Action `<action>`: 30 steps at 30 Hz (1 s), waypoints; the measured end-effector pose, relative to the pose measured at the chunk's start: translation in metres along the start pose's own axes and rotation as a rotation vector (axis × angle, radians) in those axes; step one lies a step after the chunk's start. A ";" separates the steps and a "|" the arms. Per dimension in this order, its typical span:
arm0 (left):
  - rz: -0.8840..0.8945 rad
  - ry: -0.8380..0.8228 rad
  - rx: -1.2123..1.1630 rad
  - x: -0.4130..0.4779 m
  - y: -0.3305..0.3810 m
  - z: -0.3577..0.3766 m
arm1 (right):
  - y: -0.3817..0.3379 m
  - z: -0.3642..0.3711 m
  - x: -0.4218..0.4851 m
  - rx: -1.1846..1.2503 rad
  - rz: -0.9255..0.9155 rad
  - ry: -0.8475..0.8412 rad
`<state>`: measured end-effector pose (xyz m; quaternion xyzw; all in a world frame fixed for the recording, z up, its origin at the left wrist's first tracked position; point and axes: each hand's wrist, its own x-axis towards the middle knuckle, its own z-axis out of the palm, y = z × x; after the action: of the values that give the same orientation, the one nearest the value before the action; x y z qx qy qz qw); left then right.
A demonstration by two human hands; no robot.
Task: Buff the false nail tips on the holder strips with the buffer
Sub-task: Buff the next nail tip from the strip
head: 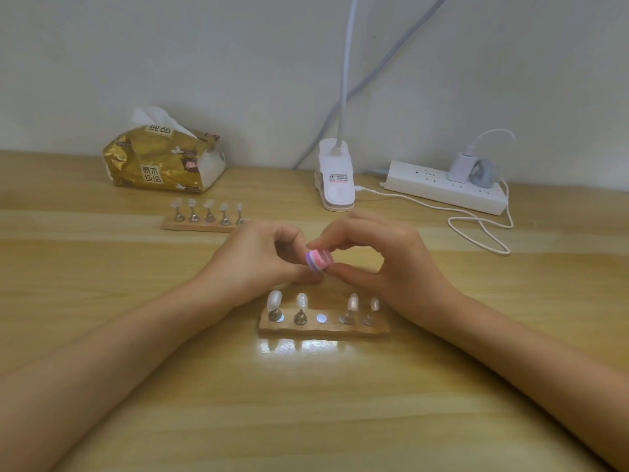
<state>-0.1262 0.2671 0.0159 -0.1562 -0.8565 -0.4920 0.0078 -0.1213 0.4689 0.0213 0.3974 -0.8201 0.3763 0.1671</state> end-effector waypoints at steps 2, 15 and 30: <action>0.001 -0.008 0.005 0.000 0.000 -0.001 | 0.003 0.000 0.000 -0.014 0.031 -0.030; 0.210 -0.042 0.106 -0.003 -0.003 -0.010 | 0.007 -0.010 -0.006 0.182 0.219 0.005; 0.211 -0.148 0.067 -0.004 -0.007 -0.019 | 0.005 -0.011 -0.006 0.201 0.255 0.007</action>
<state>-0.1273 0.2468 0.0198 -0.2809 -0.8496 -0.4465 0.0014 -0.1217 0.4816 0.0227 0.3037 -0.8214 0.4760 0.0802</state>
